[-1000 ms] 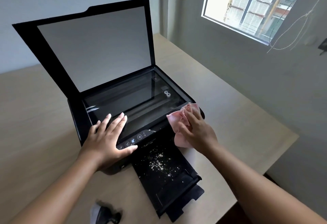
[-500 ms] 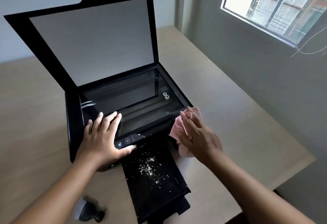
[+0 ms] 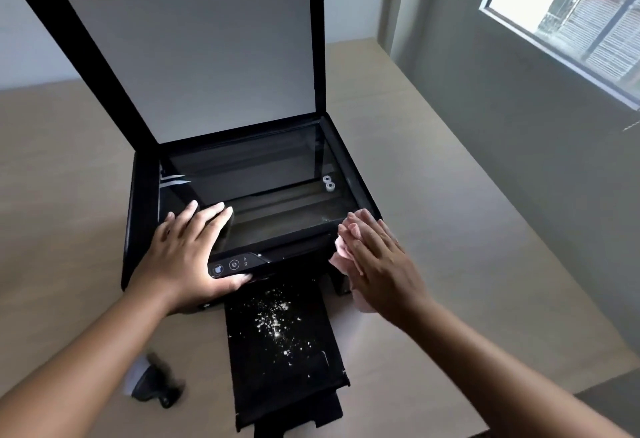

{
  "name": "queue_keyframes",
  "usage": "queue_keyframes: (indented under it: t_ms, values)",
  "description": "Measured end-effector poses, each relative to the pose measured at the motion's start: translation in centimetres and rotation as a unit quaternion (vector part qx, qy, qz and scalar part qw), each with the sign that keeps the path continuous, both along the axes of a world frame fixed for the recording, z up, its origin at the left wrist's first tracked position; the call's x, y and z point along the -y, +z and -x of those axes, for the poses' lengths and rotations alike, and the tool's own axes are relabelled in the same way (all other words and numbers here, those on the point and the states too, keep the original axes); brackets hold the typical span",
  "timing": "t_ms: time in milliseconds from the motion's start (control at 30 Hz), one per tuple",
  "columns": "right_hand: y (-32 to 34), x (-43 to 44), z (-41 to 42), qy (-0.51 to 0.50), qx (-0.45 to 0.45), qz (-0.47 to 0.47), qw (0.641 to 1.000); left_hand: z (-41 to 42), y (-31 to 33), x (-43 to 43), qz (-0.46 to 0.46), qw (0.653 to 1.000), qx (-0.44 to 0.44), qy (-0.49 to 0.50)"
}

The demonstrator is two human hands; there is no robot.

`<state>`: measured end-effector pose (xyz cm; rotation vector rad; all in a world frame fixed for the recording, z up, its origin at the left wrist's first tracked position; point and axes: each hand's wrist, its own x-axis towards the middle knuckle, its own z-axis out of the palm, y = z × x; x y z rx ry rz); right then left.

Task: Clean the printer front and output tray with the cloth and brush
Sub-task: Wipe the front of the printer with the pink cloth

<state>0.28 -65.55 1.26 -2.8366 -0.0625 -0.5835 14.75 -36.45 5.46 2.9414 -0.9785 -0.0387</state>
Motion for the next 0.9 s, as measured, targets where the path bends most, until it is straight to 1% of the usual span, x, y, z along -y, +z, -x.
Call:
queue_keyframes:
  t_ms: [33,67,167,200,233,333,367,400,433,467,533,567,600,633,700,733,767,800,833,867,900]
  values:
    - [0.1,1.1,0.0,0.017,-0.001,0.008,1.0,0.0,0.0,0.1,0.001,1.0,0.001,-0.001]
    - [0.3,1.7,-0.1,0.004,0.002,0.002,1.0,0.0,0.1,0.1,0.002,1.0,0.001,-0.001]
    - [0.9,-1.1,-1.3,-0.122,0.0,-0.052,0.991,0.0,0.2,0.1,-0.002,1.0,0.004,-0.001]
    - [1.0,-2.7,-1.8,-0.13,-0.007,-0.061,0.99,0.1,0.1,0.1,-0.004,1.0,0.004,-0.002]
    - [1.0,-3.9,-2.1,-0.107,-0.011,-0.06,0.992,0.1,0.1,0.1,-0.003,1.0,0.003,-0.003]
    - [0.9,-2.2,-2.0,0.049,0.0,0.008,0.999,0.2,0.0,0.0,-0.007,1.0,0.002,-0.005]
    - [0.9,-0.8,-1.8,0.084,0.005,0.03,0.996,0.2,0.0,0.0,-0.007,1.0,0.002,-0.004]
    - [0.8,0.3,-1.6,0.088,0.016,0.038,0.995,0.2,0.0,0.0,-0.008,1.0,0.002,-0.003]
    - [0.7,0.9,-1.5,0.059,0.029,0.028,0.997,0.1,0.1,0.0,-0.008,1.0,0.004,-0.004]
    - [0.7,0.6,-1.5,0.006,0.042,0.005,0.999,0.1,0.1,0.0,-0.007,1.0,0.006,-0.006]
    - [0.9,-2.1,-2.2,-0.091,0.039,-0.038,0.994,-0.1,0.1,0.0,-0.006,1.0,0.007,-0.007]
    - [1.0,-3.6,-2.7,-0.105,0.028,-0.045,0.993,-0.1,0.1,0.0,-0.005,1.0,0.007,-0.01]
    - [1.0,-4.5,-3.1,-0.089,0.019,-0.044,0.995,-0.2,0.1,-0.1,-0.005,1.0,0.006,-0.011]
    - [1.2,-4.6,-3.3,-0.049,0.012,-0.032,0.998,-0.2,0.1,-0.1,-0.005,1.0,0.003,-0.012]
    - [1.5,-2.7,-3.1,0.052,0.005,0.004,0.999,0.0,0.1,-0.1,-0.006,1.0,0.0,-0.012]
    - [1.5,-1.4,-2.9,0.087,0.007,0.023,0.996,0.0,0.1,-0.1,-0.007,1.0,0.001,-0.011]
    - [1.7,-0.4,-2.8,0.09,0.007,0.028,0.996,0.0,0.1,0.0,-0.008,1.0,0.003,-0.011]
    - [1.7,0.0,-2.7,0.055,0.007,0.016,0.998,0.0,0.2,0.1,-0.009,1.0,0.003,-0.012]
    - [1.9,-0.5,-2.8,-0.01,0.002,-0.002,1.0,0.0,0.2,0.1,-0.009,1.0,0.003,-0.013]
    - [2.1,-1.9,-3.0,-0.077,-0.01,-0.011,0.997,-0.1,0.2,0.1,-0.007,1.0,0.003,-0.011]
    - [2.1,-3.6,-3.5,-0.117,-0.026,-0.012,0.993,-0.1,0.2,0.1,-0.007,1.0,0.002,-0.011]
